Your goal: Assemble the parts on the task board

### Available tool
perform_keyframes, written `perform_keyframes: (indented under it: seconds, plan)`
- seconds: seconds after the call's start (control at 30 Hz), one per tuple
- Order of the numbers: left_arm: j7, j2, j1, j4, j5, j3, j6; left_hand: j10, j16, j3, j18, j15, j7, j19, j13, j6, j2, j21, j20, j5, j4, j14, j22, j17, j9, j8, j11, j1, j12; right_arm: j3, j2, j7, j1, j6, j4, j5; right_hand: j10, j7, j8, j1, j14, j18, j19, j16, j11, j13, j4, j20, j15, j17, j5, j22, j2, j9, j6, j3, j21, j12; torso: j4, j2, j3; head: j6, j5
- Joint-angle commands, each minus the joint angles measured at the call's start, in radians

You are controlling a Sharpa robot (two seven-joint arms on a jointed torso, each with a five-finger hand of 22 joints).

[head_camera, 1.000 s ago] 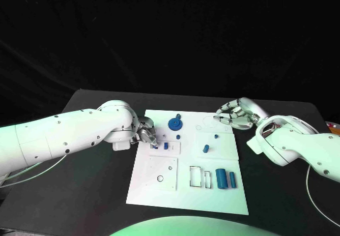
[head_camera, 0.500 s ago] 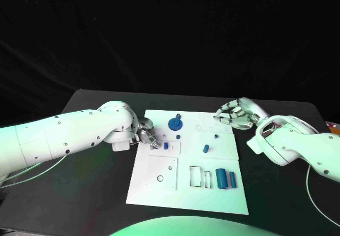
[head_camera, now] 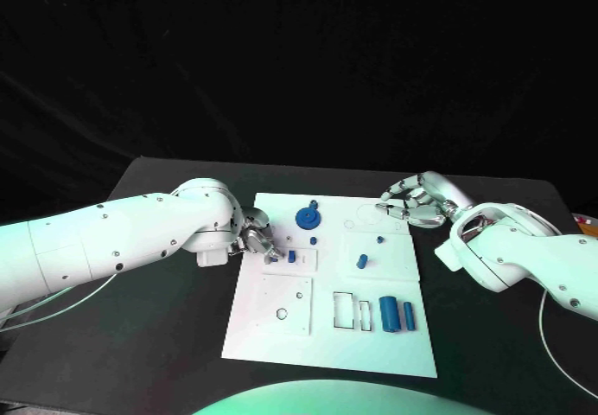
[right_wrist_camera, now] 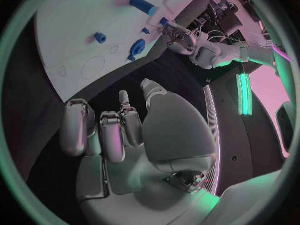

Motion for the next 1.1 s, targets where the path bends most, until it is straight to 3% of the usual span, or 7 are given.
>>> perform_keyframes:
  seconds: [0.03,0.33,0.53,0.77,1.1]
  plan:
    - [-0.010,0.001,-0.003,-0.002,0.004,-0.002,0.010,0.003,0.004,-0.009,-0.007,-0.007,0.005,0.009,0.001,0.000,0.005,0.003,-0.002,-0.001,0.004,0.106,0.114,0.263,-0.003,0.005,0.001,0.003,0.003,0.000,-0.001,0.003,-0.001,0.008,0.001,-0.007,-0.002,-0.004,0.005,-0.009,0.070,0.016,-0.007,-0.007,-0.002,0.081,-0.001,-0.001,-0.006,0.118,0.006,0.037,0.002,0.001,-0.004,-0.007,-0.005,-0.006,-0.0004,0.000,-0.0008,0.002,-0.001]
    - [-0.007,-0.004,-0.003,-0.002,0.001,0.000,0.004,0.003,0.004,-0.030,-0.007,-0.006,0.006,0.009,0.001,-0.001,0.003,0.003,-0.002,-0.001,0.012,0.106,0.114,0.263,-0.012,0.007,0.002,0.001,0.002,0.000,-0.003,0.003,-0.001,0.008,0.001,-0.007,-0.002,-0.004,0.005,-0.009,0.070,0.016,-0.007,-0.007,-0.002,0.081,-0.001,-0.001,-0.006,0.118,0.006,0.037,0.002,0.001,-0.004,-0.007,-0.005,-0.006,0.0004,0.001,-0.0010,0.002,-0.004]
    - [0.000,-0.010,-0.003,0.001,0.001,0.002,-0.001,0.003,0.004,-0.109,-0.007,-0.005,0.007,0.010,0.002,0.002,0.006,0.003,-0.001,0.002,0.016,0.106,0.115,0.263,-0.039,0.013,0.003,-0.017,0.002,0.000,-0.003,0.004,-0.001,0.009,0.000,-0.007,-0.002,-0.004,0.005,-0.011,0.070,0.017,-0.007,-0.007,-0.002,0.081,-0.001,-0.001,-0.006,0.116,0.006,0.036,0.002,0.001,-0.004,-0.008,-0.007,-0.006,0.0008,0.000,-0.0013,0.003,-0.005]
    - [0.005,-0.024,-0.003,0.009,0.009,0.006,-0.012,0.005,0.004,-0.213,-0.008,-0.004,0.009,0.011,0.005,0.004,0.030,0.003,-0.001,0.001,0.017,0.106,0.117,0.263,-0.070,0.021,0.004,-0.065,0.003,0.000,-0.003,0.004,-0.002,0.009,-0.001,-0.007,-0.002,-0.004,0.005,-0.011,0.070,0.017,-0.007,-0.007,-0.002,0.081,-0.001,-0.001,-0.006,0.116,0.006,0.036,0.002,0.001,-0.004,-0.008,-0.007,-0.006,0.0004,-0.001,-0.0014,0.003,-0.005]
    - [0.016,-0.038,-0.002,0.017,0.045,0.018,-0.036,0.001,0.004,-0.234,-0.007,-0.004,0.009,0.007,-0.003,0.002,0.033,0.001,-0.001,0.000,0.017,0.106,0.113,0.263,-0.077,0.024,0.005,-0.074,-0.003,0.000,-0.003,0.004,-0.004,0.009,-0.001,-0.007,-0.002,-0.004,0.005,-0.011,0.070,0.017,-0.007,-0.007,-0.002,0.081,-0.001,-0.001,-0.006,0.116,0.006,0.036,0.002,0.001,-0.004,-0.008,-0.007,-0.006,-0.0003,0.000,-0.0008,0.004,-0.007]
